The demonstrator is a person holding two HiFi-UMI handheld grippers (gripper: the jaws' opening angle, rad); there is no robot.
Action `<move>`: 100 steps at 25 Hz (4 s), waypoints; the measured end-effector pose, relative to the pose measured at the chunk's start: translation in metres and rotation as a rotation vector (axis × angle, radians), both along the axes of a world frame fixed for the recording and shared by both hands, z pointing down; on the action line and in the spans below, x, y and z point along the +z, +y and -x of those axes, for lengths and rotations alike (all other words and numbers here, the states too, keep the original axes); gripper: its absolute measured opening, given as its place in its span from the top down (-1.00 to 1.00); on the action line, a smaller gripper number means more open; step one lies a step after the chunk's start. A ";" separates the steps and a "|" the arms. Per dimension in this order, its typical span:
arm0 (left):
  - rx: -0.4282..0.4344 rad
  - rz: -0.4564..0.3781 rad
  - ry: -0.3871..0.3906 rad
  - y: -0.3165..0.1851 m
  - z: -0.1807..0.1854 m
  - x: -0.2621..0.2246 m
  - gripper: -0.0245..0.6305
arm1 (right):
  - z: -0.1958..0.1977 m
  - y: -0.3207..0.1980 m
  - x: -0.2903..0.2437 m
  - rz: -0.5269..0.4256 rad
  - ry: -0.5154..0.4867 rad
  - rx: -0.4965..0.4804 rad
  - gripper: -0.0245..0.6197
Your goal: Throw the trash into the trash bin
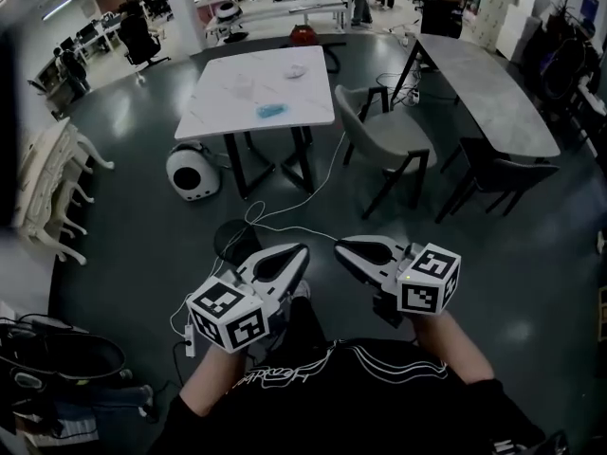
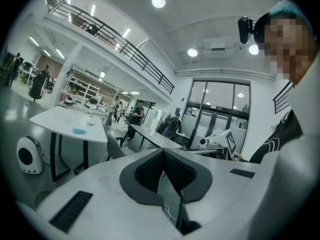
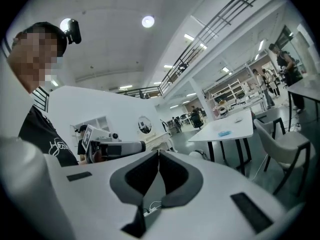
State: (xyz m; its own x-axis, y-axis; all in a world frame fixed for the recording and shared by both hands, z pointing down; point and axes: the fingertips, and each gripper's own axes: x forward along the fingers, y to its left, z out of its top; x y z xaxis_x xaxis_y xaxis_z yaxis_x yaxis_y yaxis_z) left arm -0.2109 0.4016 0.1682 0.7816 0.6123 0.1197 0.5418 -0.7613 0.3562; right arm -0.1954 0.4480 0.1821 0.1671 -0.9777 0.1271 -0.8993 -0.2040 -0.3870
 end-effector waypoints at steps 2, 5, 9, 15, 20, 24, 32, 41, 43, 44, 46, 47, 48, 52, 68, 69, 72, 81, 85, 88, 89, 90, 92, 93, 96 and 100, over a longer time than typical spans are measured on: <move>-0.008 0.019 -0.019 -0.029 -0.031 0.006 0.91 | -0.033 -0.026 0.006 0.011 -0.011 0.003 0.82; -0.029 0.035 -0.056 -0.071 -0.077 0.018 0.91 | -0.083 -0.064 0.015 0.027 -0.057 -0.005 0.82; -0.053 0.028 -0.087 -0.136 -0.153 0.036 0.91 | -0.162 -0.122 0.024 0.046 -0.082 -0.022 0.81; -0.045 0.031 -0.103 -0.215 -0.260 0.044 0.91 | -0.271 -0.196 0.028 0.078 -0.065 -0.018 0.81; -0.026 0.123 -0.094 -0.240 -0.316 0.037 0.91 | -0.323 -0.218 0.026 0.079 -0.057 -0.015 0.81; -0.026 0.151 -0.102 -0.250 -0.348 0.039 0.91 | -0.360 -0.226 0.032 0.069 -0.094 0.000 0.81; -0.111 0.131 -0.147 -0.282 -0.422 0.060 0.91 | -0.442 -0.266 0.058 0.092 -0.128 -0.112 0.81; -0.263 0.135 -0.251 -0.324 -0.513 0.105 0.91 | -0.549 -0.307 0.105 0.242 -0.079 -0.276 0.81; -0.299 0.146 -0.279 -0.331 -0.525 0.118 0.91 | -0.567 -0.316 0.115 0.270 -0.076 -0.308 0.81; -0.313 0.152 -0.291 -0.334 -0.530 0.123 0.91 | -0.574 -0.320 0.120 0.284 -0.070 -0.317 0.81; -0.339 0.166 -0.309 -0.340 -0.537 0.134 0.91 | -0.588 -0.329 0.130 0.325 -0.031 -0.331 0.81; -0.355 0.173 -0.316 -0.344 -0.540 0.139 0.91 | -0.593 -0.333 0.136 0.351 0.003 -0.345 0.81; -0.376 0.180 -0.324 -0.349 -0.543 0.144 0.91 | -0.596 -0.338 0.142 0.377 0.040 -0.367 0.80; -0.503 0.196 -0.366 -0.367 -0.542 0.164 0.91 | -0.593 -0.355 0.165 0.462 0.133 -0.496 0.64; -0.783 0.289 -0.467 -0.383 -0.509 0.200 0.91 | -0.598 -0.358 0.285 0.823 0.384 -0.763 0.22; -0.787 0.285 -0.472 -0.383 -0.506 0.200 0.91 | -0.599 -0.358 0.289 0.834 0.389 -0.764 0.22; -0.801 0.280 -0.493 -0.383 -0.493 0.203 0.91 | -0.595 -0.357 0.300 0.865 0.380 -0.767 0.22; -0.806 0.338 -0.485 -0.391 -0.456 0.217 0.91 | -0.603 -0.365 0.302 0.903 0.335 -0.681 0.51; -0.790 0.347 -0.483 -0.396 -0.433 0.217 0.91 | -0.604 -0.366 0.303 0.938 0.327 -0.634 0.67; -0.774 0.325 -0.464 -0.398 -0.417 0.205 0.91 | -0.608 -0.369 0.288 0.921 0.345 -0.536 0.71; -0.769 0.315 -0.455 -0.399 -0.412 0.200 0.91 | -0.611 -0.372 0.274 0.894 0.354 -0.487 0.71; -0.764 0.305 -0.443 -0.400 -0.408 0.195 0.91 | -0.613 -0.376 0.257 0.856 0.363 -0.434 0.71; -0.759 0.293 -0.421 -0.402 -0.400 0.185 0.91 | -0.614 -0.385 0.217 0.764 0.379 -0.344 0.71; -0.759 0.293 -0.412 -0.402 -0.395 0.180 0.91 | -0.610 -0.388 0.197 0.718 0.384 -0.313 0.71; -0.768 0.301 -0.384 -0.403 -0.375 0.165 0.91 | -0.589 -0.397 0.143 0.589 0.394 -0.260 0.71; -0.810 0.303 -0.310 -0.418 -0.351 0.149 0.91 | -0.561 -0.420 0.086 0.441 0.432 -0.235 0.71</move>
